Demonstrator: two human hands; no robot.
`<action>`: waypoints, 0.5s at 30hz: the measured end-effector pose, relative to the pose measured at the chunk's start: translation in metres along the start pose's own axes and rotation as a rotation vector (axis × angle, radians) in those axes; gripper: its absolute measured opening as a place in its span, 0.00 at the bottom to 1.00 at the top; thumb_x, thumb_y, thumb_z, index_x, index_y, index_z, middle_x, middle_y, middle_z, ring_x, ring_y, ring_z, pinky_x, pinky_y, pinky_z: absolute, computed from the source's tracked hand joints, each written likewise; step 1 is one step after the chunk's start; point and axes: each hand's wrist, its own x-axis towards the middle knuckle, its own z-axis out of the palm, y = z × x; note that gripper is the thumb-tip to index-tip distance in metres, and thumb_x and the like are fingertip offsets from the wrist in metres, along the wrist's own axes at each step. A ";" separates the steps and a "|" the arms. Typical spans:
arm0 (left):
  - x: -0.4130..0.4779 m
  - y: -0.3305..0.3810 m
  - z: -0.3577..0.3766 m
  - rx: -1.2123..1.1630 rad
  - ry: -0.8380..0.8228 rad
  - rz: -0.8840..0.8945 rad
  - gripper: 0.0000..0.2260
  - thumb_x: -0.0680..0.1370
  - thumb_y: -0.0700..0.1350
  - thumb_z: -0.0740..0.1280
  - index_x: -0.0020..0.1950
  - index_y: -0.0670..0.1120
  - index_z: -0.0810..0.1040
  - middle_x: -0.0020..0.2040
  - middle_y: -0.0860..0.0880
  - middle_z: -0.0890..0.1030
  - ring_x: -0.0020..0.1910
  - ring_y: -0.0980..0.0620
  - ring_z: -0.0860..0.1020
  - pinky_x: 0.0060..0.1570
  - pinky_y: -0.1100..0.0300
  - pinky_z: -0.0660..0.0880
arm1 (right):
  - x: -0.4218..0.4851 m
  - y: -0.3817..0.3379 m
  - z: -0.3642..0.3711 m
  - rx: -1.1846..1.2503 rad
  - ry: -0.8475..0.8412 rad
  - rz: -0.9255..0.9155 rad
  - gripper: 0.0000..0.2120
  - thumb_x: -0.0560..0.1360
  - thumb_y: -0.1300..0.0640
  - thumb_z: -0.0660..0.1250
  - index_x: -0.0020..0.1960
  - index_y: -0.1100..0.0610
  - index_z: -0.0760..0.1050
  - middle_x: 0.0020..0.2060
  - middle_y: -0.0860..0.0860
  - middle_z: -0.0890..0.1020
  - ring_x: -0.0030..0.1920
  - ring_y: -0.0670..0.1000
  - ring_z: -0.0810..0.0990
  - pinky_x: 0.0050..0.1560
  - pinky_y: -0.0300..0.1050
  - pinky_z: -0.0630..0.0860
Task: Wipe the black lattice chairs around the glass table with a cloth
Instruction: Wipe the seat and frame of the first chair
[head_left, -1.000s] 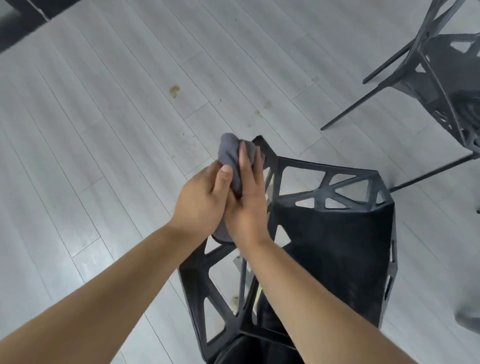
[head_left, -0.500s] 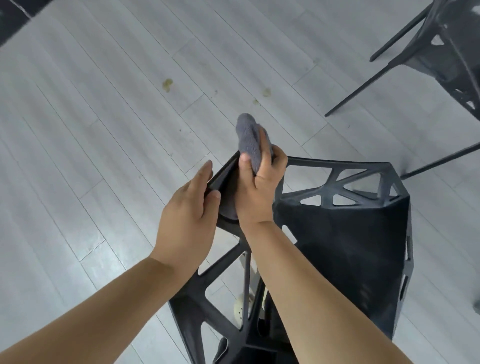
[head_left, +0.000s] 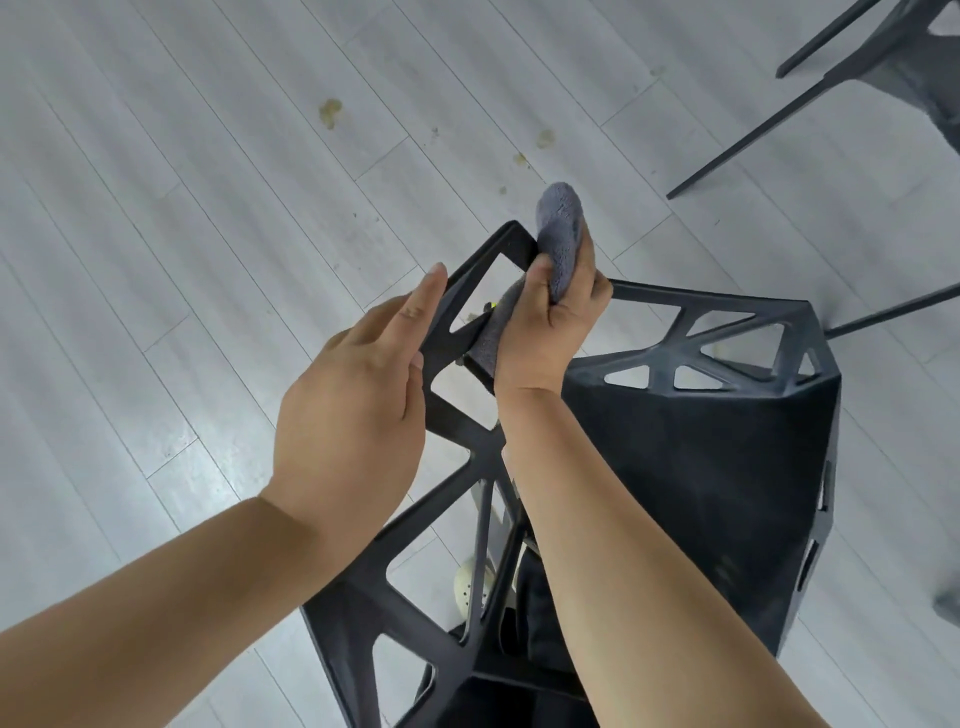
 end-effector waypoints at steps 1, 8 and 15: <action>0.000 0.001 0.000 0.009 -0.003 -0.009 0.26 0.80 0.37 0.55 0.76 0.56 0.59 0.62 0.58 0.75 0.48 0.52 0.74 0.35 0.60 0.71 | 0.005 0.005 -0.002 0.014 0.011 0.076 0.21 0.78 0.59 0.61 0.71 0.57 0.68 0.50 0.56 0.68 0.49 0.50 0.74 0.57 0.41 0.73; 0.001 0.003 -0.001 0.008 -0.026 -0.045 0.26 0.80 0.37 0.57 0.75 0.55 0.60 0.49 0.58 0.74 0.38 0.53 0.71 0.30 0.68 0.65 | 0.013 0.020 -0.005 -0.093 0.075 0.025 0.21 0.78 0.62 0.62 0.71 0.58 0.67 0.51 0.57 0.67 0.49 0.51 0.72 0.52 0.23 0.65; -0.002 0.002 -0.005 -0.111 -0.056 -0.103 0.24 0.80 0.41 0.54 0.75 0.60 0.59 0.47 0.58 0.74 0.37 0.56 0.73 0.34 0.60 0.72 | 0.008 0.008 -0.010 -0.063 0.233 0.184 0.24 0.77 0.58 0.65 0.72 0.52 0.64 0.56 0.54 0.67 0.53 0.52 0.75 0.51 0.41 0.72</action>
